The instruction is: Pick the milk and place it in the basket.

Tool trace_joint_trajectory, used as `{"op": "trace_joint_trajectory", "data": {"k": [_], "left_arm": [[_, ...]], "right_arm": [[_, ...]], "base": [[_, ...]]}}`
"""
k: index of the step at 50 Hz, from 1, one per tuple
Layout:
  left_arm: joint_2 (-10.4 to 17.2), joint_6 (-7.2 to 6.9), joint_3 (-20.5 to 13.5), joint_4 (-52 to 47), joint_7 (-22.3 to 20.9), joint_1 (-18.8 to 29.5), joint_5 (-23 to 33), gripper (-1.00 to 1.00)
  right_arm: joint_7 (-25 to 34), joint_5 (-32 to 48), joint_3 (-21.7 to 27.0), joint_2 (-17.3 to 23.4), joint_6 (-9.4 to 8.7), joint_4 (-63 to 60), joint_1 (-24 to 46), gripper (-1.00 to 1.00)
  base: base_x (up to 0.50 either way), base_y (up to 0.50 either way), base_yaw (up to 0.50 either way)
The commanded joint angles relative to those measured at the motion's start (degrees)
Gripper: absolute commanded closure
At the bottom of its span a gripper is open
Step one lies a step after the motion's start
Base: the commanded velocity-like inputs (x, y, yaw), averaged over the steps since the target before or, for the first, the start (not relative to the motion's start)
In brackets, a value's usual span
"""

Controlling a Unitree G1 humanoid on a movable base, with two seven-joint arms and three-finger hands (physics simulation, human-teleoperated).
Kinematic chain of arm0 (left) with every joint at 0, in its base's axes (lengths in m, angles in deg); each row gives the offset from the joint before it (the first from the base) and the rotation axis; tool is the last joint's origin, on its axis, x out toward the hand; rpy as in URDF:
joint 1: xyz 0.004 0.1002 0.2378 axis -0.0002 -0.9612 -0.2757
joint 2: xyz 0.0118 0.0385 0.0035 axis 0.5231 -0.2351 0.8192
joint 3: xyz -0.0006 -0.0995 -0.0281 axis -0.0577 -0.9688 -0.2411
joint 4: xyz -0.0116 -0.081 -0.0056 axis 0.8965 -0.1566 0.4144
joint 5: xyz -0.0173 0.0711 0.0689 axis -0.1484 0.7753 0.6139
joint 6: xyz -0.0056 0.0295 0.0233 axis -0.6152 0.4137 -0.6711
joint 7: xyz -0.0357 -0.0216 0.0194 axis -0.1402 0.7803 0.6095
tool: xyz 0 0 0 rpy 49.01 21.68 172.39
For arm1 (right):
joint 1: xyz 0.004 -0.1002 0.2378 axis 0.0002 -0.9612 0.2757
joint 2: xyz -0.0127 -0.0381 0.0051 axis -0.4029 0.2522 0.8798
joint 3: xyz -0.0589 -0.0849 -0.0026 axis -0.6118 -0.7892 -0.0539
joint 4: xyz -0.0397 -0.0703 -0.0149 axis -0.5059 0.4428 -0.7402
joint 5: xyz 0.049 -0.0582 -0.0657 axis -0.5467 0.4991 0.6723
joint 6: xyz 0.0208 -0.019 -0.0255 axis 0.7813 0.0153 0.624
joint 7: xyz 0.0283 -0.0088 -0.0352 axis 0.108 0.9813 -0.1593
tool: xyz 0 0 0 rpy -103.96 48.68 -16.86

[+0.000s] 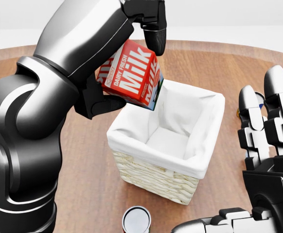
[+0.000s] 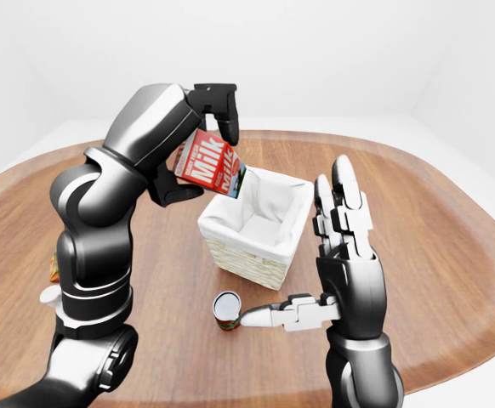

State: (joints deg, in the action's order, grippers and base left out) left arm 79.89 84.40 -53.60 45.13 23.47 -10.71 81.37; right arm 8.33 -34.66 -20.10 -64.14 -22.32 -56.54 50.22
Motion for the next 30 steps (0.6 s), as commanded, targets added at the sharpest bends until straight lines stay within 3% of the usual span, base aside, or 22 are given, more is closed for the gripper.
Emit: {"op": "trace_joint_trajectory", "data": {"k": [1,30], "left_arm": [[-4.98,0.0,2.02,-0.35,2.12,2.37,0.37,1.0],[-12.5,0.0,4.7,13.74,12.81,6.22,-1.32,1.0]], "right_arm": [[0.11,-0.22,0.14,-0.03,0.46,0.19,-0.36,-1.0],[0.51,-0.74,0.68,-0.11,-0.33,-1.04,-0.48,-1.0]], "base": [[0.0,0.0,0.0],[0.0,0.0,0.0]]}}
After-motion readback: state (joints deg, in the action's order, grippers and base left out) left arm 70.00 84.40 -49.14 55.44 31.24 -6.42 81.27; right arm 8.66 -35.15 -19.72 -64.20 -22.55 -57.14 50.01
